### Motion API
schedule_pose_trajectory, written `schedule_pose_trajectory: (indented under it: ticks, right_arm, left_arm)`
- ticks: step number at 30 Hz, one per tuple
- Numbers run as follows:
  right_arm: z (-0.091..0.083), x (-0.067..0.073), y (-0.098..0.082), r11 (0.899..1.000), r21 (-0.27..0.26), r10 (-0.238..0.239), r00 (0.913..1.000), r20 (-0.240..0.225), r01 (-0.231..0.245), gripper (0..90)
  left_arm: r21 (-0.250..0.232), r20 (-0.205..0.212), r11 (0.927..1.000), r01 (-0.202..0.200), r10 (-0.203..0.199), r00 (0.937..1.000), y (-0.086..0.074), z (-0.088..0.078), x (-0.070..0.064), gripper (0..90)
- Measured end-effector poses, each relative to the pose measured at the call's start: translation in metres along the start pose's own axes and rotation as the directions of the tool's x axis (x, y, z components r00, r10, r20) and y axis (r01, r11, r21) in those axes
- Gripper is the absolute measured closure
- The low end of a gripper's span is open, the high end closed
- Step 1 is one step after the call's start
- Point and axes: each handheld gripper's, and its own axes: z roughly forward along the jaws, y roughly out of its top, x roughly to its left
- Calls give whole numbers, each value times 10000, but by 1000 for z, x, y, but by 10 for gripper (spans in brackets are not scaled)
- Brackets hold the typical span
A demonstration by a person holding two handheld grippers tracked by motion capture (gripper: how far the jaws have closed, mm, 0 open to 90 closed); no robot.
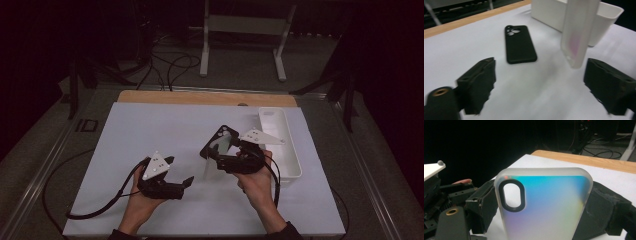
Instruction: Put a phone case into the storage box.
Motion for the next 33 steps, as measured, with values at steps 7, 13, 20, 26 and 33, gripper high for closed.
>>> schedule_pose_trajectory:
  ticks: [7,13,20,26,33]
  right_arm:
    - [-3,-6,6,9997,-32,-225,9996,191,226,169]
    - [-6,-11,11,9994,-15,-333,9988,369,333,169]
    - [-8,-20,17,9988,7,-481,9968,635,481,169]
    - [-9,-26,21,9983,15,-588,9949,823,589,169]
    - [-11,-30,25,9972,39,-741,9924,984,741,169]
  left_arm:
    - [-142,-316,9998,156,-160,9994,-5,-8,10,10]
    - [-242,-901,9986,472,-492,9947,-14,-18,22,0]
    - [-189,-1509,9978,639,-661,9863,-26,-28,34,0]
    - [-103,-2014,9968,793,-798,9763,-37,-34,43,0]
    - [-211,-2513,9941,1065,-1083,9618,-51,-47,55,0]
